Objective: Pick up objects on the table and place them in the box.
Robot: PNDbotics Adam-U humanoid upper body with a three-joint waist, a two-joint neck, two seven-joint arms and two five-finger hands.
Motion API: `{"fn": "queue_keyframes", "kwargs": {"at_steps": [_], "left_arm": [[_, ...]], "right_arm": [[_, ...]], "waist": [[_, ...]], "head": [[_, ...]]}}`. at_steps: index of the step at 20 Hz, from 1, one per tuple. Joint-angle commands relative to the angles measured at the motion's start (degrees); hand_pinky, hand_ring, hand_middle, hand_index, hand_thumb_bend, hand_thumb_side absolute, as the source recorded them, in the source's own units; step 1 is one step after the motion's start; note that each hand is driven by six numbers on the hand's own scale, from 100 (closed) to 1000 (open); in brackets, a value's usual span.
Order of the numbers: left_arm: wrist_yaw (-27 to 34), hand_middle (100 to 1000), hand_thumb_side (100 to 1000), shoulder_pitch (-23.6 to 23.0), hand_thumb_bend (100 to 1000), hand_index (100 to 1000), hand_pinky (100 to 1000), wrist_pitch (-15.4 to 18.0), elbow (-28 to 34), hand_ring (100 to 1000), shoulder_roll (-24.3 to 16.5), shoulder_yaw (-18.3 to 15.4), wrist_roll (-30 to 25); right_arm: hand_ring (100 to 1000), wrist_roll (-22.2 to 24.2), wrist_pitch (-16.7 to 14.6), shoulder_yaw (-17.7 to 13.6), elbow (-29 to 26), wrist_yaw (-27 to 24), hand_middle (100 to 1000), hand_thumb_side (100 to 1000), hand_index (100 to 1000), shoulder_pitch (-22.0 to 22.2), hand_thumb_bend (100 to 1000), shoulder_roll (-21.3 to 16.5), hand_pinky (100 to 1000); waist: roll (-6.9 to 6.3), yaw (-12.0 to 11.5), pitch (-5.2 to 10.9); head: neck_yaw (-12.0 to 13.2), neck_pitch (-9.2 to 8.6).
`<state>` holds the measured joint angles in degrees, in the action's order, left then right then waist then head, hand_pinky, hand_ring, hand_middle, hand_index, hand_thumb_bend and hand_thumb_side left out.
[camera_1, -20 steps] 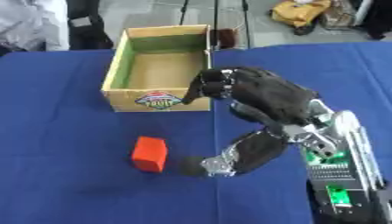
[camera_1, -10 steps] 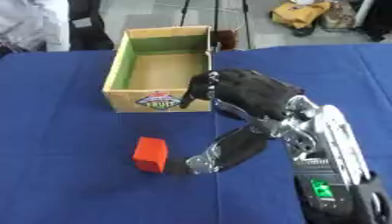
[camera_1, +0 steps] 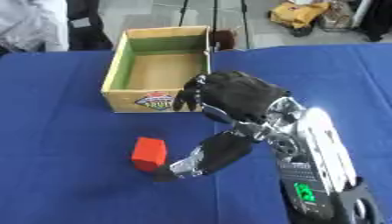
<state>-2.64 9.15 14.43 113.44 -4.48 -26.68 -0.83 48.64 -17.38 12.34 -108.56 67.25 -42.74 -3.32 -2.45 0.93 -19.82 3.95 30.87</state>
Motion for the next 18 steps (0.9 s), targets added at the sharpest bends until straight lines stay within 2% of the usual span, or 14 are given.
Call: {"fn": "queue_keyframes", "kwargs": {"at_steps": [1,4,9,12,18], "left_arm": [[0.3,670,985,0.4,552,934,457,0.0,1.2,583,-0.9,0.0,-0.2],[0.3,669,984,0.5,551,934,457,0.0,1.2,582,-0.9,0.1,-0.3],[0.3,670,984,0.5,552,934,457,-0.1,1.2,582,-1.0,0.1,-0.4],[0.3,669,982,0.5,552,934,457,-0.1,1.2,582,-0.9,0.2,-0.5],[0.4,669,981,0.6,552,934,457,-0.3,1.2,581,-0.8,0.3,-0.7]], "right_arm": [[609,3.3,-3.7,-0.4,-1.8,2.8,588,1000,768,-0.3,801,1.1,494],[601,3.3,-4.0,-0.1,-1.8,5.1,628,1000,769,-0.1,792,2.2,478],[512,3.3,-4.2,0.8,0.0,9.1,651,1000,770,0.5,782,3.7,309],[515,2.1,-3.9,1.8,1.7,11.4,652,1000,776,0.4,775,4.8,302],[502,-2.4,-0.6,4.9,6.9,16.1,630,1000,776,-0.7,751,6.6,276]], "waist": [[-0.03,-0.2,1.15],[0.03,-0.3,1.11],[0.18,-0.7,1.09],[0.28,-0.8,1.04],[0.36,-1.2,0.92]], "head": [[-0.1,-0.83],[-0.2,-0.90],[-0.4,-1.10],[-0.5,-1.25],[-0.7,-1.39]]}}
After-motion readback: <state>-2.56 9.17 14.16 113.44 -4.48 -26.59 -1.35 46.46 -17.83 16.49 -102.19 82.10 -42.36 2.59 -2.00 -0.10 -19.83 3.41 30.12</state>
